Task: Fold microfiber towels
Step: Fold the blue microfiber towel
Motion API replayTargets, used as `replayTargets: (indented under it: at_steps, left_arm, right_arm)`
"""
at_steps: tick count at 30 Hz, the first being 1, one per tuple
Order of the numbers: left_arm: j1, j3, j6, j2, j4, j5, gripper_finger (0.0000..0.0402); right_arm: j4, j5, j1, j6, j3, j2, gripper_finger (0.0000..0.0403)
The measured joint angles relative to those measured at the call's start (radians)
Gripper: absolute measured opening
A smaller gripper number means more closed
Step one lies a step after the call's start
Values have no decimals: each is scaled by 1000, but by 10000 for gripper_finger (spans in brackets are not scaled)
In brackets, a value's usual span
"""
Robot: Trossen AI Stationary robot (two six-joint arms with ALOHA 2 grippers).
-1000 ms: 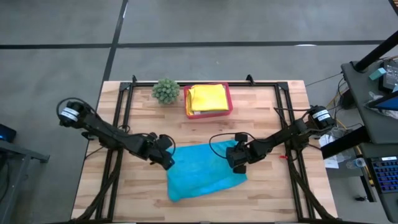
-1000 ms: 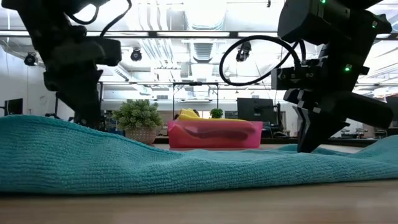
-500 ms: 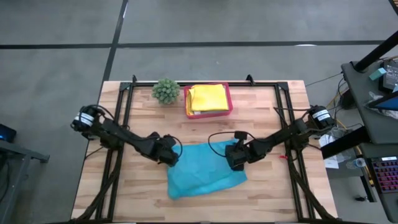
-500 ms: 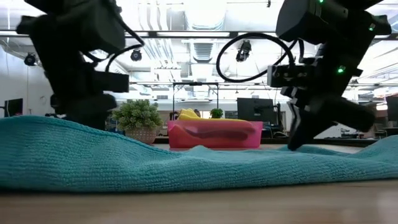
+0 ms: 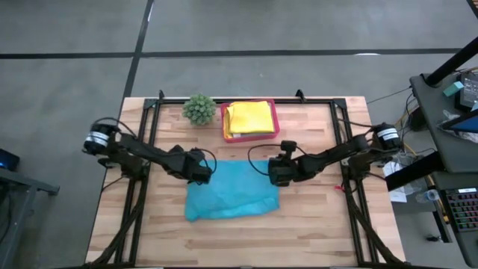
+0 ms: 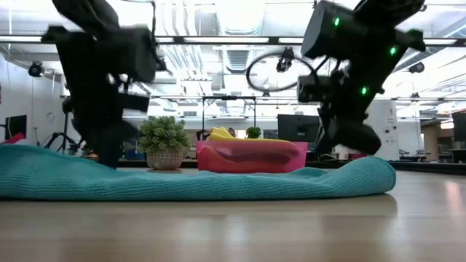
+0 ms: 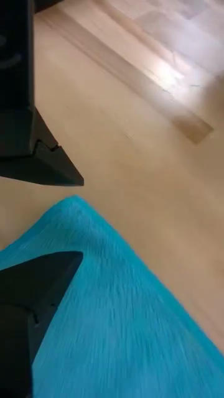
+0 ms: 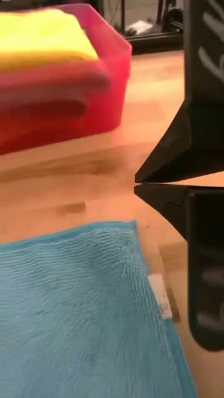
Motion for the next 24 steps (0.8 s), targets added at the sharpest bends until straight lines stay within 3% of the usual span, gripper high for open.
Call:
replayTargets:
  at_steps: [4,8,14,18,24]
  left_arm:
    - [-21,34,67,-88,-5,50,166]
    - [-81,80,162,-168,27,180,166]
    - [-262,90,151,-212,234,310,166]
    - [-403,90,27,-189,354,315,166]
    - [-542,112,-106,-111,359,261,166]
  right_arm:
    - [-4,-93,32,8,1,-69,9]
    - [-3,-224,91,55,1,-145,9]
    - [33,-293,227,158,1,-201,9]
    - [107,-293,328,191,1,-189,9]
    - [247,-289,398,275,1,-132,10]
